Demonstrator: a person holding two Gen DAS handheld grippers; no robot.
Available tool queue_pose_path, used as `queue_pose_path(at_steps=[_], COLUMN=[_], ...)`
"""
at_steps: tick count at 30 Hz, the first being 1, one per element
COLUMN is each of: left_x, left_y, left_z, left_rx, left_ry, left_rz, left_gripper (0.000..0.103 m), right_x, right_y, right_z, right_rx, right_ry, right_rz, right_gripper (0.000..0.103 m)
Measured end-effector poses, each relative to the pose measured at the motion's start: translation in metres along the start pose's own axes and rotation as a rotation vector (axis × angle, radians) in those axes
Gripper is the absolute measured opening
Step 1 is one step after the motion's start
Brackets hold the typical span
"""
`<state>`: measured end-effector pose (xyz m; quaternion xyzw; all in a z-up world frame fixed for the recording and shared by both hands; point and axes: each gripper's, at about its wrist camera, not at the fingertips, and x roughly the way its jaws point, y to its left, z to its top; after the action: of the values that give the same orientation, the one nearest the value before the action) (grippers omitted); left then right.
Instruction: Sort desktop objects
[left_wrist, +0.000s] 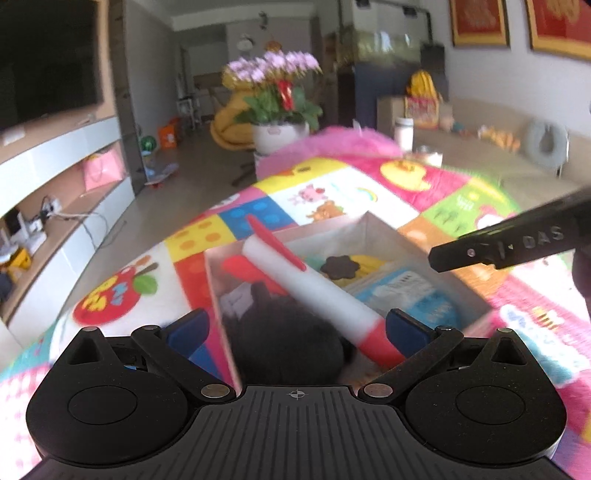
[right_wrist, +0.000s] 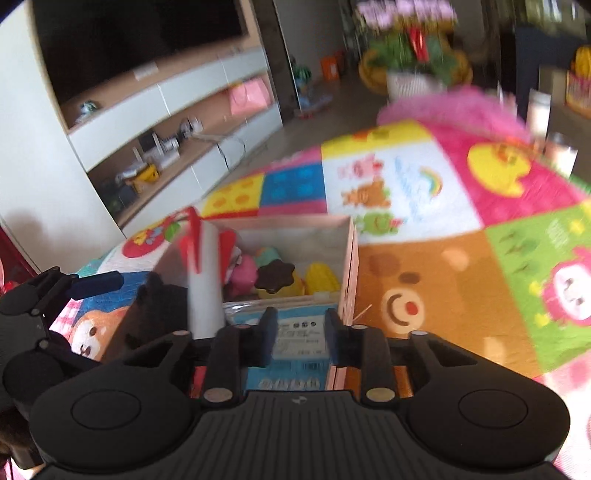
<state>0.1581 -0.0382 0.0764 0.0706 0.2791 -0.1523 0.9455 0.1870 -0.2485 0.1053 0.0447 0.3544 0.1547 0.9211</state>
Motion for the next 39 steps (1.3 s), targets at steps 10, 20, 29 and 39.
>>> queue_pose_path(at_steps=[10,20,29,39], left_x=[-0.100,-0.126,-0.078,-0.059], left_y=[-0.014,-0.023,-0.027,-0.022], left_z=[-0.099,-0.140,-0.129,-0.129], left_rx=[-0.143,-0.209,-0.212,-0.238], left_ry=[0.027,0.025,0.044,0.126], left_rz=[0.032,0.103,0.247,0.279], left_gripper=[0.103,0.103,0.103,0.103], right_x=[-0.088,-0.093,-0.035,-0.021], right_y=[0.041,0.066,0.068,0.050], right_z=[-0.112,-0.188,-0.163,-0.161], right_rx=[0.000,-0.006,-0.128,-0.049], right_ry=[-0.123,-0.029,0.017,-0.019], right_rz=[-0.053,-0.136,-0.238,-0.182], right_gripper=[0.103,0.103,0.103,0.103])
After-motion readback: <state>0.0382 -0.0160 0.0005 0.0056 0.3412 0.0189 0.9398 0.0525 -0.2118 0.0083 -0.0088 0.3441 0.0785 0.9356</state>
